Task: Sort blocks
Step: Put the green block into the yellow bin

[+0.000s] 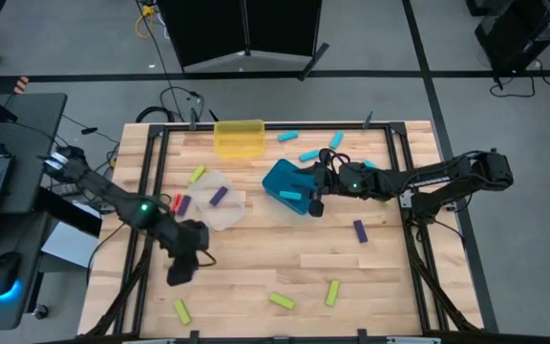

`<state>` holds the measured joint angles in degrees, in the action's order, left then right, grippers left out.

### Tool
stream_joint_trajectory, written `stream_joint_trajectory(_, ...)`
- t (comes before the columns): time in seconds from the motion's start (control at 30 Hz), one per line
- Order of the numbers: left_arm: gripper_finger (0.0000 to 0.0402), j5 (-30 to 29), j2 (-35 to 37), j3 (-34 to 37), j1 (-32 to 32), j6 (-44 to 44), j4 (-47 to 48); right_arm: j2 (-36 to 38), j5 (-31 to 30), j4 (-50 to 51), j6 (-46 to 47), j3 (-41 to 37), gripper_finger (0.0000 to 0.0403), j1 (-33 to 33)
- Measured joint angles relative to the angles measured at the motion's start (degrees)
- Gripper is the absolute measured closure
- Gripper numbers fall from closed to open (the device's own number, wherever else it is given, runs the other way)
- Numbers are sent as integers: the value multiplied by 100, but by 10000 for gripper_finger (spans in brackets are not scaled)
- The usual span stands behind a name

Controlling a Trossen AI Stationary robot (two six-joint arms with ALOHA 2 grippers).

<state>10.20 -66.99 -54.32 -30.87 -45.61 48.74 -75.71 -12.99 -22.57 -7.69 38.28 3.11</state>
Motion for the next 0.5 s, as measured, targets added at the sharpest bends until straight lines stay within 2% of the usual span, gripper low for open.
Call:
stream_joint_trajectory(0.27, 328, 399, -829, -634, -770, -3294, 143, -2, 0, -48, -363, 0, 204, 12)
stream_joint_trajectory(0.5, 328, 354, -1367, -857, -1191, -5054, 17, -3, 64, -288, -675, 0, 204, 91)
